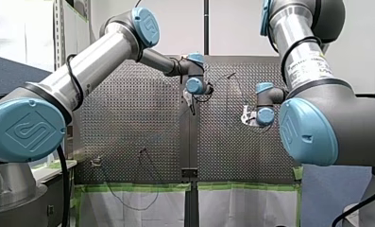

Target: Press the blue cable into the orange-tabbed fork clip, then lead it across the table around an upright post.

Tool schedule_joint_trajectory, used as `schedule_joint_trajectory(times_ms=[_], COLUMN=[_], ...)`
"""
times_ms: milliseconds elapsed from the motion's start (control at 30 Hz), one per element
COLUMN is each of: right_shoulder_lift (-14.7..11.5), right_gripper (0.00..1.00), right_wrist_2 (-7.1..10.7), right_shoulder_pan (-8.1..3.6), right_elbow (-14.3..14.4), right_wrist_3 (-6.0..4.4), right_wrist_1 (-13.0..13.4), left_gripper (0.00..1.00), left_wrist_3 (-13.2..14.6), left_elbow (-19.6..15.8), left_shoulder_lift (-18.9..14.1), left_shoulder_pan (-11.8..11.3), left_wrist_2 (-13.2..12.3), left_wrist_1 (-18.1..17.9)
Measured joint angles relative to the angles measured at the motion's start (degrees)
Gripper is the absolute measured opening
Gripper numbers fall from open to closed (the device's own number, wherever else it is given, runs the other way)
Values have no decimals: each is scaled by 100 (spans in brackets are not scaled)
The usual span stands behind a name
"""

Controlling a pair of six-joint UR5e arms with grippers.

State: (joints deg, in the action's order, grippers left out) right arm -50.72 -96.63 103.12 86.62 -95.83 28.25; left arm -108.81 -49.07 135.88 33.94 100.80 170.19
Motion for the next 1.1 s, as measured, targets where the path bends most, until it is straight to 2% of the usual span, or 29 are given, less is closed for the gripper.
schedule_joint_trajectory(times_ms=[500, 667, 900, 1100], right_shoulder_lift=[574, 763, 1118, 1405], right_gripper=[0, 0, 0, 0], right_wrist_2=[-17, -13, -2, 14], right_shoulder_pan=[-234, -353, -565, -669], right_elbow=[371, 392, 394, 392], right_wrist_3=[-94, -128, -142, -198], right_wrist_1=[642, 789, 1130, 1417], left_gripper=[0, 0, 0, 0], left_wrist_3=[-3, -1, -6, -6], left_elbow=[-8, -7, -9, -7], left_shoulder_lift=[2, 1, 2, 0], left_shoulder_pan=[-1, -2, -1, -4], left_wrist_2=[26, 61, 81, 126], left_wrist_1=[32, 33, 33, 33])
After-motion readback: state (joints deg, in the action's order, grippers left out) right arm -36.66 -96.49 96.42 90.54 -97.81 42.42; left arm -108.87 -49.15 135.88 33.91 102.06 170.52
